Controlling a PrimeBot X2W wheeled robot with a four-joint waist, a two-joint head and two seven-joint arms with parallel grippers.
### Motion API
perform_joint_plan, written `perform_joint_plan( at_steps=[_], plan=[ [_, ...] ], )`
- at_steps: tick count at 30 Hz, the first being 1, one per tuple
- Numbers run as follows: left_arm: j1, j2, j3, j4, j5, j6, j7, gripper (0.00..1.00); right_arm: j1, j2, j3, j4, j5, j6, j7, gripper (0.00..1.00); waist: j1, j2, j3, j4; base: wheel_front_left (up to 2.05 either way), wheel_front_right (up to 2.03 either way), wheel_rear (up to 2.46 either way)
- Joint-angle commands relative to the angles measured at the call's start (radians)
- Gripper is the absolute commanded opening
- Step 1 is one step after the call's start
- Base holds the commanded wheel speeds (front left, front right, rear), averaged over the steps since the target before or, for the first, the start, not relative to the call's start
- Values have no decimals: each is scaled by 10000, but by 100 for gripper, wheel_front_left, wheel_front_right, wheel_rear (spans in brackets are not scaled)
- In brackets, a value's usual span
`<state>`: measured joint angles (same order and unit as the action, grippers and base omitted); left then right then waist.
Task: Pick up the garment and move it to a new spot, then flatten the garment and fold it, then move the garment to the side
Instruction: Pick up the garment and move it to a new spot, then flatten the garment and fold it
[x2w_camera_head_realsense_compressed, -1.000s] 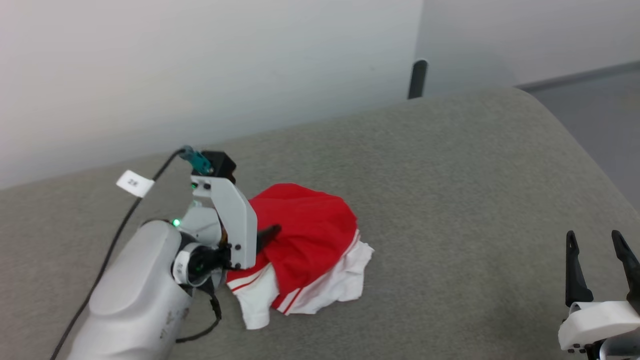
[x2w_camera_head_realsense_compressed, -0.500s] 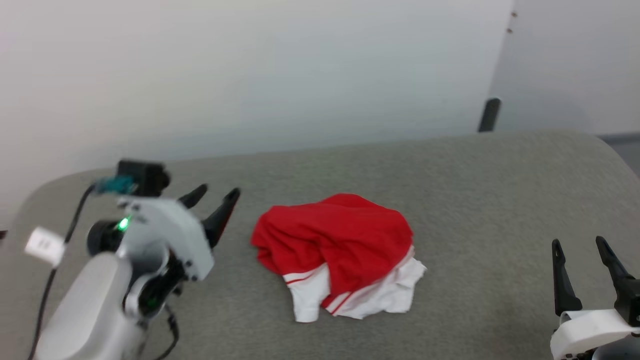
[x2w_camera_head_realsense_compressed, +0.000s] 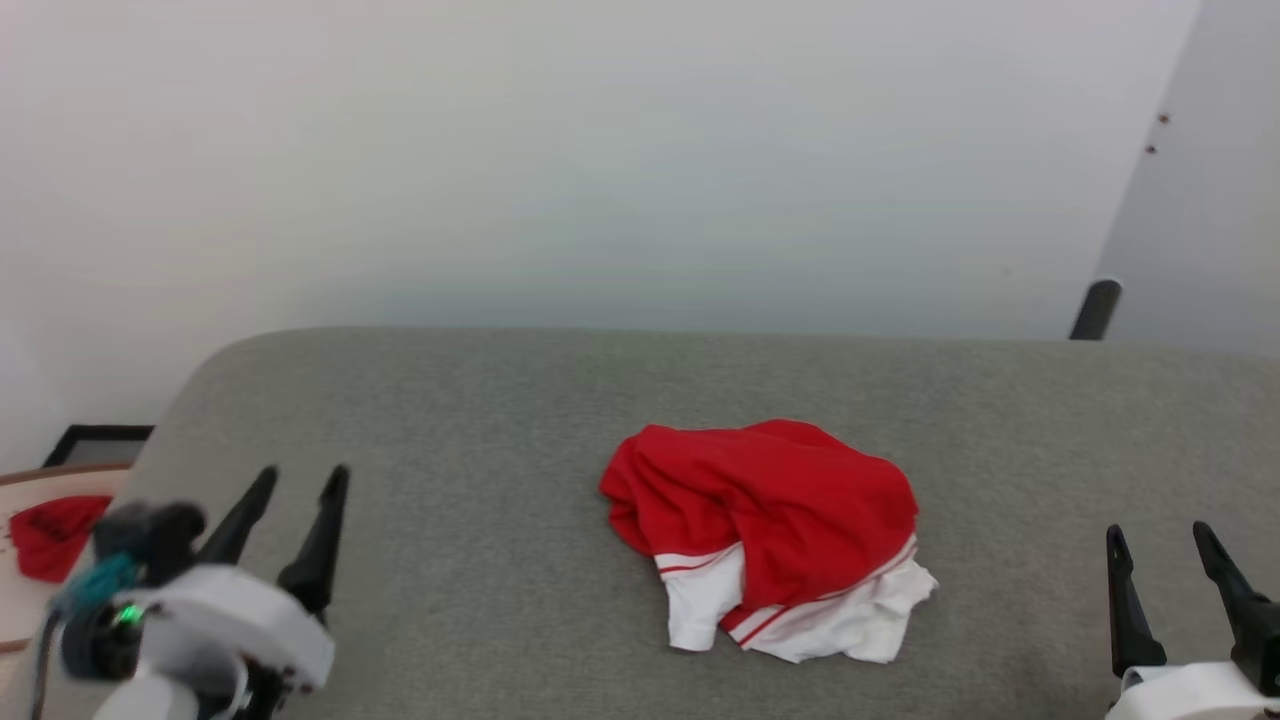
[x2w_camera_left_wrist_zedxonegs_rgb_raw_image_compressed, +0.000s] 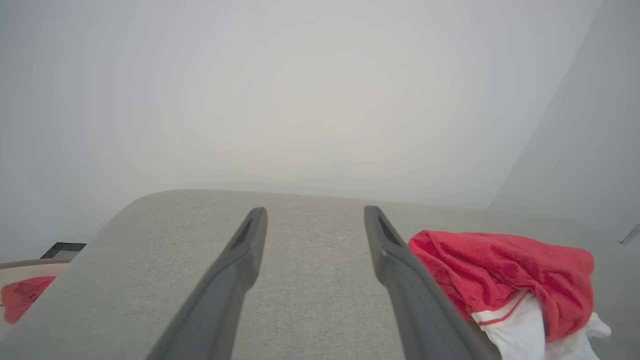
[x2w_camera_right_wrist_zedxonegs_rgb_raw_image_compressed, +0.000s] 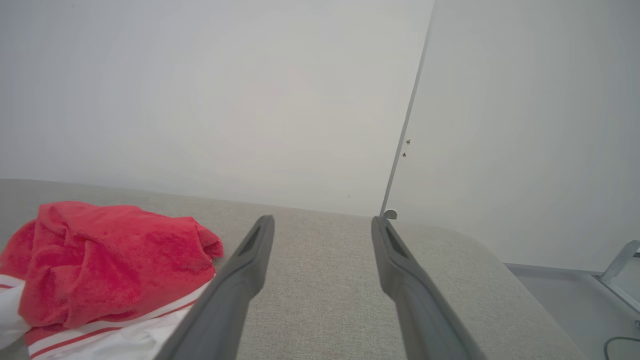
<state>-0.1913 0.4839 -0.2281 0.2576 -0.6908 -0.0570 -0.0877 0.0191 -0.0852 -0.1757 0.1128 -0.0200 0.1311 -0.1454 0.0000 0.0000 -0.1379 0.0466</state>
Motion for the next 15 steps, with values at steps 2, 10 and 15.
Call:
perform_joint_plan(
  at_steps=[2,10,15],
  plan=[
    [334,31,139,83,72,156,-309,100,191,72,-30,-18,30,-6,-63,100,0,0,-116,256,0,0,0],
    [1038,56,537,148,8,402,-1080,100,303,105,51,66,148,-6,-48,100,0,0,-95,461,0,0,0],
    [917,91,548,-19,-96,423,-1001,100,140,13,276,176,356,-6,175,100,0,0,-8,575,0,0,0]
  ],
)
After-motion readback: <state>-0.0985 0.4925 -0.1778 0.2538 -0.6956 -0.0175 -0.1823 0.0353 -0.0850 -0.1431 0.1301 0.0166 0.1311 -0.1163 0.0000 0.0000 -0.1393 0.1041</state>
